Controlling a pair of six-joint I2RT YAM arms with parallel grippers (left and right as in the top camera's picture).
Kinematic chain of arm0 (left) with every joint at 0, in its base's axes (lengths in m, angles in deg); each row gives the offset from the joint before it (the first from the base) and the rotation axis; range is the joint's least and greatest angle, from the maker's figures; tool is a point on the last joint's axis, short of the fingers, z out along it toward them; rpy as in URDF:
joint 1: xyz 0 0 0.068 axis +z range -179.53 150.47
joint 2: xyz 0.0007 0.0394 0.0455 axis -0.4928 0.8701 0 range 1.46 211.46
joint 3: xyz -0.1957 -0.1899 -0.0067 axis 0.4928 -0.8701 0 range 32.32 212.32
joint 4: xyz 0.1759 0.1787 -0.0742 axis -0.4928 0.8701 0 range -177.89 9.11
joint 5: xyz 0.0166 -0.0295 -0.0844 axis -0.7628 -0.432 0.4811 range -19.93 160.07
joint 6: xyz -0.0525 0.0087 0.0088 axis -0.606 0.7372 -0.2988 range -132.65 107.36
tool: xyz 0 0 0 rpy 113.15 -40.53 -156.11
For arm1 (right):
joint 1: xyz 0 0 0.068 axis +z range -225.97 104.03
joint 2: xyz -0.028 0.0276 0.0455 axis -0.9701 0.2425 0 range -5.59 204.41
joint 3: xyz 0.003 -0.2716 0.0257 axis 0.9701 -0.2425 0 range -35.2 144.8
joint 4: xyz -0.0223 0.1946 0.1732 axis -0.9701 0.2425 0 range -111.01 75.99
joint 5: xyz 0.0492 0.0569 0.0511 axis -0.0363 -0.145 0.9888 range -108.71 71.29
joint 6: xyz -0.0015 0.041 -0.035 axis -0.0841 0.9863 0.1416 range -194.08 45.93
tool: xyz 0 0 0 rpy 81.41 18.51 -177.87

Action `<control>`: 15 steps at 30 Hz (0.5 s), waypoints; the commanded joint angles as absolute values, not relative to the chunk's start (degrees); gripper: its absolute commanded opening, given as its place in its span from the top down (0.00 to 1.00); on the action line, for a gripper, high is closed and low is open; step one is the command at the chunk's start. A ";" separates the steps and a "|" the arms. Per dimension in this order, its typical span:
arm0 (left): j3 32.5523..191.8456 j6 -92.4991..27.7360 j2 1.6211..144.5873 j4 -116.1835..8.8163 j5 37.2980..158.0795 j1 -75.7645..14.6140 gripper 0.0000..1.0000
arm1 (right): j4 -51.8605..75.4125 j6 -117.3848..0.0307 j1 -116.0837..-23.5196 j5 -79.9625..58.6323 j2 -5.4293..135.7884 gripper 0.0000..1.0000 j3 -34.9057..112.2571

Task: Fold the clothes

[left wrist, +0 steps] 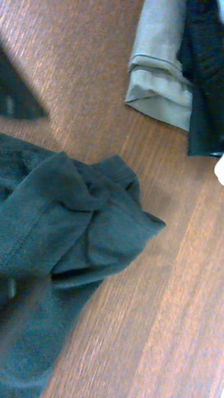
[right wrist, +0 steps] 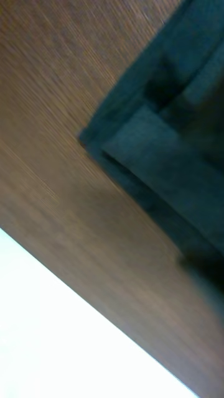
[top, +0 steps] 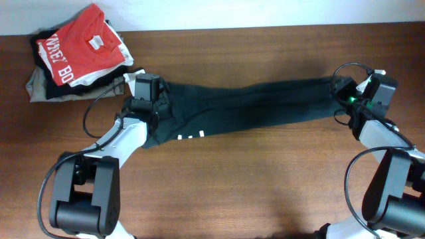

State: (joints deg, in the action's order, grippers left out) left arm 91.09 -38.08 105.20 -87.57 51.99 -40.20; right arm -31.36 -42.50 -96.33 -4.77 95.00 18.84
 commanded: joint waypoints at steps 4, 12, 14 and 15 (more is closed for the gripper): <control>95.61 -30.73 93.99 -72.34 61.06 -39.37 0.06 | 1.08 -51.68 -98.03 -2.28 95.27 0.00 40.30; 95.48 -29.53 103.04 -60.69 76.09 -39.46 0.99 | 10.78 -52.82 -89.11 -9.01 101.30 0.96 40.22; 95.48 -29.70 103.69 -57.37 73.80 -38.78 0.99 | 11.59 -52.84 -89.11 -9.61 105.01 0.96 40.22; 95.48 -29.70 103.69 -54.70 72.66 -37.36 0.99 | 11.55 -52.82 -89.11 -11.70 107.86 0.96 40.22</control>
